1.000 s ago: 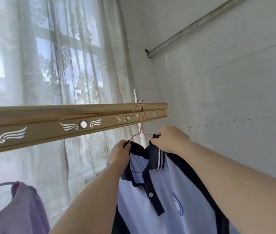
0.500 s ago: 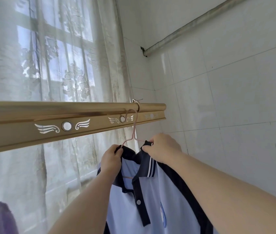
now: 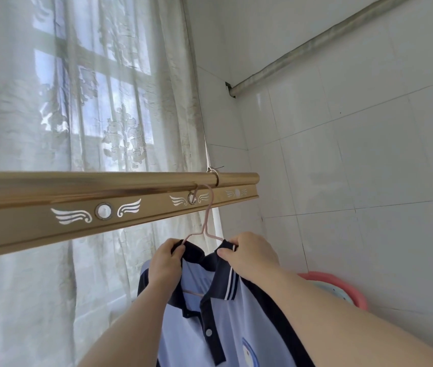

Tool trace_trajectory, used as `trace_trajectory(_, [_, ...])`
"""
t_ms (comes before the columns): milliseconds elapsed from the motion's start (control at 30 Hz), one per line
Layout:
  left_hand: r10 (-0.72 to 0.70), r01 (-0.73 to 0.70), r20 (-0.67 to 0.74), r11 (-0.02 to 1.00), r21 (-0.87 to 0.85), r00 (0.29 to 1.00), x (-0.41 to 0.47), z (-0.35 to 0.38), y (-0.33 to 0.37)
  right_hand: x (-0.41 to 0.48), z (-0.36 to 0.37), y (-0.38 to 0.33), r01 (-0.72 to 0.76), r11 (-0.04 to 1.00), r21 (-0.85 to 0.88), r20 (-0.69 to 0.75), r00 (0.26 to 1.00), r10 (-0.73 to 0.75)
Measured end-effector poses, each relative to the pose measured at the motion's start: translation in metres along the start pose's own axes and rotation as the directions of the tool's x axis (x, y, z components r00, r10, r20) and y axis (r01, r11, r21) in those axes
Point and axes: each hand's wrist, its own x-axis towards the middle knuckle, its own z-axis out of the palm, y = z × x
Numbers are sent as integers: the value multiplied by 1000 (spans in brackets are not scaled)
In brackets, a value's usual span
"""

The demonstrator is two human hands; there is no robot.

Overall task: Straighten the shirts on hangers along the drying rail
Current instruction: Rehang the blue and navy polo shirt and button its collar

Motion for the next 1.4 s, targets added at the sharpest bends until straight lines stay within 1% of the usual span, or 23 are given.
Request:
trace_trajectory(100, [-5, 6, -4, 999, 39, 1000, 5, -8, -6, 3, 9, -6, 8, 1000, 14, 13, 1000, -8])
trace_trajectory(233, [-19, 19, -8, 999, 38, 1000, 10, -19, -16, 4, 26, -11, 1, 997, 79, 9, 1000, -2])
trace_trajectory(367, [-59, 58, 9, 996, 74, 998, 4, -30, -42, 1, 45, -13, -15, 997, 73, 116, 993, 6])
trace_trajectory(433, [-74, 73, 12, 995, 63, 997, -2, -34, -54, -2, 52, -15, -22, 999, 43, 129, 991, 16])
trace_trajectory(500, [-72, 71, 37, 997, 30, 997, -7, -34, -57, -4, 51, -14, -17, 1000, -26, 84, 996, 19])
trace_trajectory(567, [-66, 66, 94, 998, 11, 993, -12, -35, -58, -10, 47, -11, 18, 991, -134, 54, 998, -11])
trace_trajectory(633, [-42, 40, 144, 999, 12, 989, -21, -36, -59, -18, 39, -3, 55, 986, -157, 8, 999, -54])
trace_trajectory(700, [-23, 20, 160, 1000, 17, 987, -25, -39, -59, -28, 33, 8, 90, 983, -159, -34, 995, -97])
trace_trajectory(733, [-14, 10, 166, 1000, 25, 986, -25, -40, -60, -33, 31, 15, 106, 975, -194, -72, 990, -122])
trace_trajectory(800, [27, -45, 188, 994, 94, 982, -33, -39, -65, -48, 32, 30, 129, 940, -315, -183, 964, -193])
trace_trajectory(867, [79, -124, 209, 969, 211, 975, -47, -38, -64, -62, 32, 45, 142, 894, -425, -240, 935, -263])
trace_trajectory(967, [167, -212, 162, 924, 318, 973, -73, -33, -58, -81, 24, 59, 79, 854, -515, -264, 933, -246])
trace_trajectory(1067, [222, -256, 134, 900, 353, 966, -86, -29, -49, -96, 10, 60, 32, 852, -522, -303, 927, -220])
trace_trajectory(1100, [224, -260, 139, 897, 358, 964, -91, -30, -46, -104, 5, 62, 1, 849, -528, -320, 926, -199])
trace_trajectory(1133, [233, -259, 114, 889, 377, 966, -89, -33, -43, -105, -1, 63, -28, 848, -529, -336, 925, -179])
trace_trajectory(1167, [226, -243, 89, 877, 415, 970, -88, -38, -43, -110, -7, 66, -73, 847, -527, -353, 925, -140])
trace_trajectory(1200, [186, -194, 63, 867, 459, 980, -86, -44, -44, -113, -12, 70, -125, 842, -525, -372, 923, -95])
trace_trajectory(1233, [110, -117, 42, 869, 481, 993, -86, -50, -46, -121, -17, 75, -181, 832, -525, -389, 920, -46])
trace_trajectory(1267, [23, -26, 13, 893, 450, 1000, -85, -54, -53, -127, -22, 80, -222, 821, -526, -400, 916, -9])
trace_trajectory(1300, [-91, 90, -11, 935, 344, 996, -85, -58, -61, -133, -25, 84, -254, 815, -520, -405, 914, 27])
trace_trajectory(1333, [-213, 212, -13, 961, 179, 977, -87, -61, -69, -139, -28, 89, -290, 816, -500, -413, 908, 69])
trace_trajectory(1367, [-313, 313, -2, 949, 30, 950, -90, -62, -77, -146, -30, 93, -336, 820, -462, -426, 896, 127])
trace_trajectory(1400, [-370, 371, 25, 928, -38, 929, -95, -62, -86, -155, -31, 95, -385, 823, -419, -441, 878, 187])
